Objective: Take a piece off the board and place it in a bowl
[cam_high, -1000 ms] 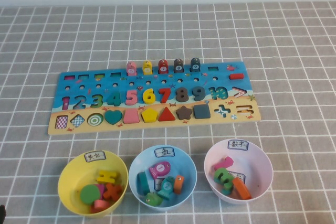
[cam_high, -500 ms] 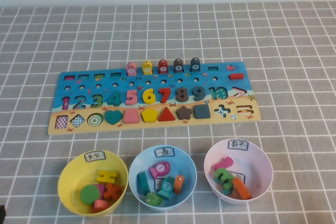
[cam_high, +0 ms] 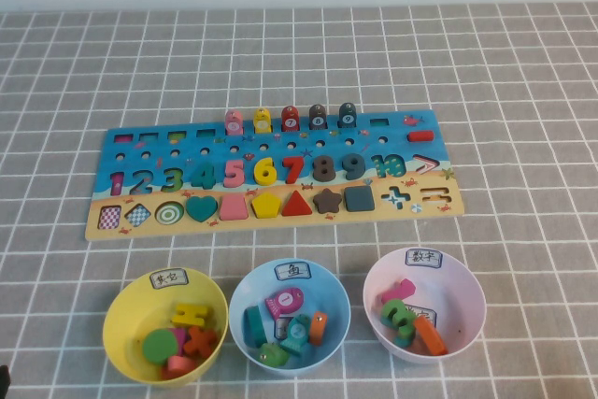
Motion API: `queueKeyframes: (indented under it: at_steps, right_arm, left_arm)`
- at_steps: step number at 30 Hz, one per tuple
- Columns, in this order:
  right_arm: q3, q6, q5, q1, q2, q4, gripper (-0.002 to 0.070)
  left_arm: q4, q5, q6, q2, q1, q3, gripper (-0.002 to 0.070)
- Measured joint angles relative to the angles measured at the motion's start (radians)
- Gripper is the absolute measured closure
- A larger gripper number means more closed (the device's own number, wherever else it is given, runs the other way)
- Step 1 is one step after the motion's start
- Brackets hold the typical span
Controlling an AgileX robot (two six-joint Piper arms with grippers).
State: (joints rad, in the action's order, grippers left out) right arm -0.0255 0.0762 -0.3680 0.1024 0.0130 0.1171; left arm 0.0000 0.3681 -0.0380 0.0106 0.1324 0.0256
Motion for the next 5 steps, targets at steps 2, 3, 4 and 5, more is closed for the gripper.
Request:
queueKeyframes:
  at_steps: [2,3,4,5]
  right_arm:
    - [0.000,0.000,0.000,0.000,0.000,0.000,0.0694]
    - [0.000,0.000,0.000,0.000,0.000,0.000,0.0694]
    - [0.000,0.000,0.000,0.000,0.000,0.000,0.0694]
    - [0.000,0.000,0.000,0.000,0.000,0.000,0.0694]
  left_arm:
    - [0.000,0.000,0.000,0.000,0.000,0.000,0.0675]
    - [0.000,0.000,0.000,0.000,-0.002,0.000,0.0675]
    - [0.000,0.000,0.000,0.000,-0.006,0.000,0.0675]
    - [0.000,0.000,0.000,0.000,-0.008,0.000,0.0675]
